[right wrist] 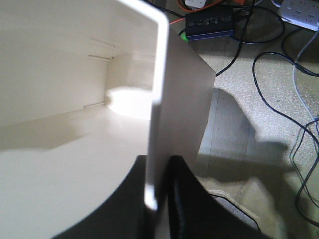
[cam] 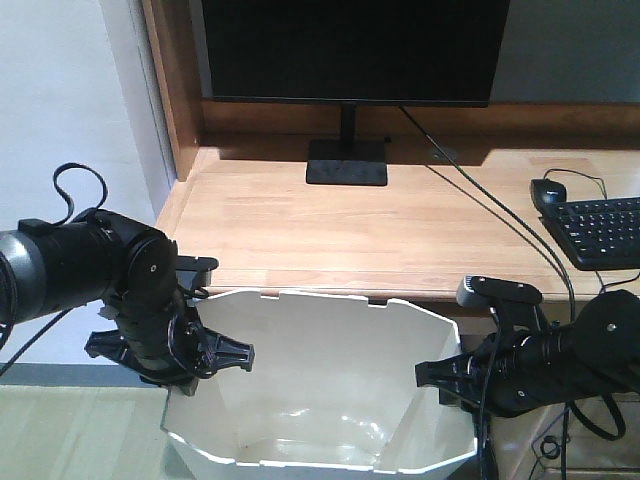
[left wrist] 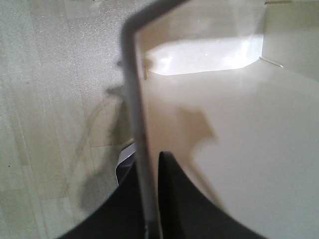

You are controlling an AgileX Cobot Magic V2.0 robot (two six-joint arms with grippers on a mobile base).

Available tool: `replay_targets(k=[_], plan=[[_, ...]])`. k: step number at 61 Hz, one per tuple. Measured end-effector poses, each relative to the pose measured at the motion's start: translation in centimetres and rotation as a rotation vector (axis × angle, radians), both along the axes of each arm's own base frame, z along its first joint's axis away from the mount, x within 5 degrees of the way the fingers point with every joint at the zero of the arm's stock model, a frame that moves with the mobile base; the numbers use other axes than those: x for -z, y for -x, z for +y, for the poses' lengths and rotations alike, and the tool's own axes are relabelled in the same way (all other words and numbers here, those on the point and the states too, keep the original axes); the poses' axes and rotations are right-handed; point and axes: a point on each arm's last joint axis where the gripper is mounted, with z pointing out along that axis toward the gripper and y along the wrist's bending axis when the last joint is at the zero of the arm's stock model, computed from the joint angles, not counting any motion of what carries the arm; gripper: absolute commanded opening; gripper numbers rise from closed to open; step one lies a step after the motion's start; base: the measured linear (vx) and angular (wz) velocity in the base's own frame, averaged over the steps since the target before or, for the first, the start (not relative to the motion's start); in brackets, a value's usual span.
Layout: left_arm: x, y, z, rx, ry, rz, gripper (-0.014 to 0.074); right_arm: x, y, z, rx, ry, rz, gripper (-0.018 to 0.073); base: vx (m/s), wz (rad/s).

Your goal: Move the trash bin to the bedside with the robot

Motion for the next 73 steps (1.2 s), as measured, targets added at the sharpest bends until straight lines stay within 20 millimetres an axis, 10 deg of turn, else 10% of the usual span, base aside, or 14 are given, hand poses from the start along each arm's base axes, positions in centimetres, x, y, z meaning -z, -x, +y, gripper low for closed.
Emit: replay_targets(k=[73], plan=[[0.00, 0.06, -0.09, 0.003, 0.000, 0.001, -0.0006, -0.01, -0.04, 0.00, 0.002, 0.000, -0.004, -0.0005, -0.01, 0.05]])
